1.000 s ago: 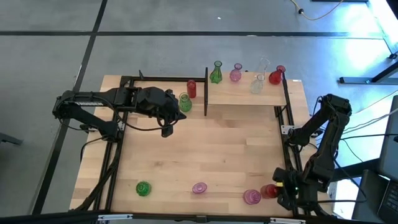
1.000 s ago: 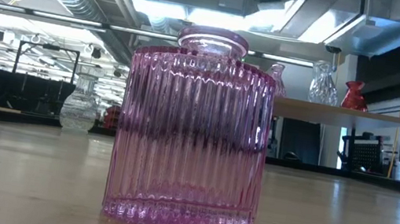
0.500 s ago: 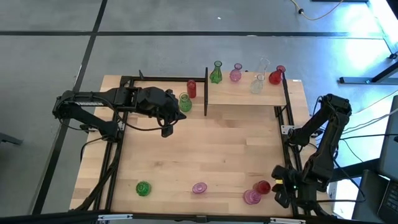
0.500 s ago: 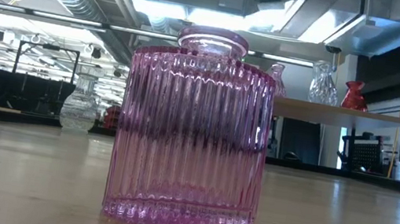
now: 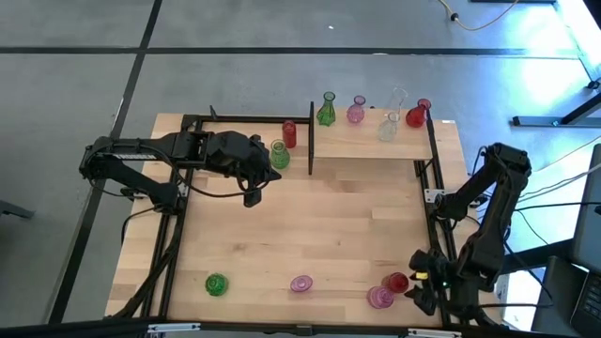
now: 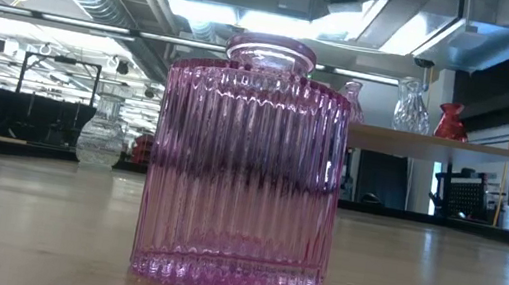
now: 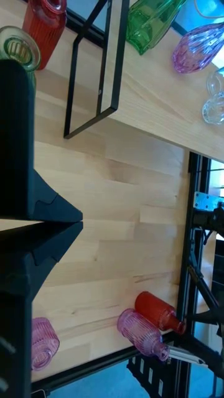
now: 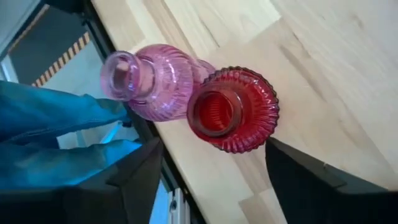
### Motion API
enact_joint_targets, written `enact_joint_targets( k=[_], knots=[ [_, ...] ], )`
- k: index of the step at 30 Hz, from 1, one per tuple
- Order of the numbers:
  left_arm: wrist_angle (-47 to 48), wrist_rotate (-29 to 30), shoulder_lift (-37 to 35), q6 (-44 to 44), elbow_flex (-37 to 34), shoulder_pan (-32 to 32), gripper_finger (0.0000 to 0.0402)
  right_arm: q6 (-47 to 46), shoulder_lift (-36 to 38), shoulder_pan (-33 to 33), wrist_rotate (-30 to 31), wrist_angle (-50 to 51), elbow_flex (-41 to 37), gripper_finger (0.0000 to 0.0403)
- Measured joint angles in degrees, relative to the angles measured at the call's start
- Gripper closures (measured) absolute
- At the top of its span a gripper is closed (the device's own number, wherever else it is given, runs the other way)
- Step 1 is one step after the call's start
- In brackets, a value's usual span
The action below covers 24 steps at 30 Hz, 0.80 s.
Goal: Sort vases onto shelf
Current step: Put the bottom red vase on the shelf aligned with the other red vase
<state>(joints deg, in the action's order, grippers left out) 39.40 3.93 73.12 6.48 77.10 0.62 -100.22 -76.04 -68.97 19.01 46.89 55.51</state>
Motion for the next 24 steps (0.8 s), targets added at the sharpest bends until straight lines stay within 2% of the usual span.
enact_joint_targets(
  k=[10,22,24],
  knots=[
    [0.00,0.00,0.00,0.01,0.00,-0.01,0.0401,-0.92,-2.10,2.08,1.06,2.71,0.00,0.0128],
    [0.01,0.01,0.00,0.00,0.00,-0.02,0.0401,4.68,-2.11,7.26,1.43,4.36,0.02,0.0128],
    [0.00,0.00,0.00,0.00,0.00,-0.02,0.0401,4.70,-2.28,7.28,0.57,4.01,-0.02,0.0138]
  ],
)
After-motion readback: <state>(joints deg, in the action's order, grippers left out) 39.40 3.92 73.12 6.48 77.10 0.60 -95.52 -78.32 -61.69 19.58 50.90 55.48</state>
